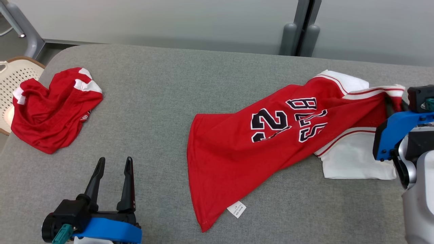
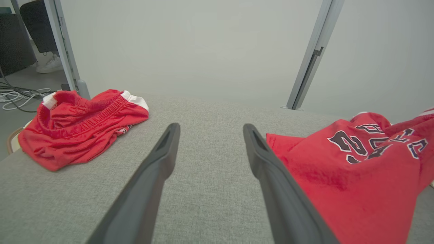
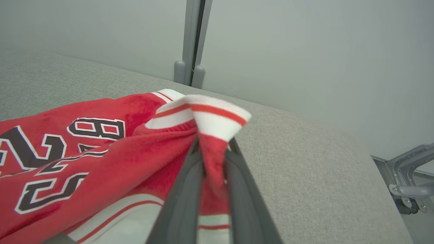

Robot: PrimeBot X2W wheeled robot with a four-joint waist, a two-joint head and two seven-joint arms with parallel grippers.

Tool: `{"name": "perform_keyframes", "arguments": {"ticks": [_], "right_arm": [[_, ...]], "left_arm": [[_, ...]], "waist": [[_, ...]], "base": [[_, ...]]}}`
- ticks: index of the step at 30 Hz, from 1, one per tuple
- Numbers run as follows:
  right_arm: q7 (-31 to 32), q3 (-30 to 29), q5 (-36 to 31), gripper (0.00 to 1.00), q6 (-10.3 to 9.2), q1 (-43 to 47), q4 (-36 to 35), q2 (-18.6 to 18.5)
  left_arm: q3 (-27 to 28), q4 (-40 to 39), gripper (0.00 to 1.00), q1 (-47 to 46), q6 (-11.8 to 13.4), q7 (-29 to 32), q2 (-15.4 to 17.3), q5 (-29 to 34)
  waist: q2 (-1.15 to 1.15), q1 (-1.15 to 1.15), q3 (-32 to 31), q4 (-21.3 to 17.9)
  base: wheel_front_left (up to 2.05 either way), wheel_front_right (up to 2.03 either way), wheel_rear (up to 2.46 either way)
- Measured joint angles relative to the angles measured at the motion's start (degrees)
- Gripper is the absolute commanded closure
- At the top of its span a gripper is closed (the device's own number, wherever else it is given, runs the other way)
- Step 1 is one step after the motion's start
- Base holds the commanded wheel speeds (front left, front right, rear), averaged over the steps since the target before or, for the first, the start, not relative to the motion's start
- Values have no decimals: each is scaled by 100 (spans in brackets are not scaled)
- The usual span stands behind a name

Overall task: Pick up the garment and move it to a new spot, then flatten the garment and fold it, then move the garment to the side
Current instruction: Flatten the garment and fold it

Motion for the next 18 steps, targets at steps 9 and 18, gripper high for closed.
{"name": "perform_keyframes", "arguments": {"ticks": [9, 18], "right_arm": [[-724, -66, 44, 0, 0, 220, -92, 205], [-1381, 367, 397, 0, 0, 1463, -1100, 535]], "left_arm": [[10, 47, 0, 36, 34, 0, -21, 22], [5, 46, 0, 153, 54, 0, -27, 23]], "waist": [[0, 0, -165, -48], [0, 0, -409, -266]], "base": [[0, 0, 0], [0, 0, 0]]}}
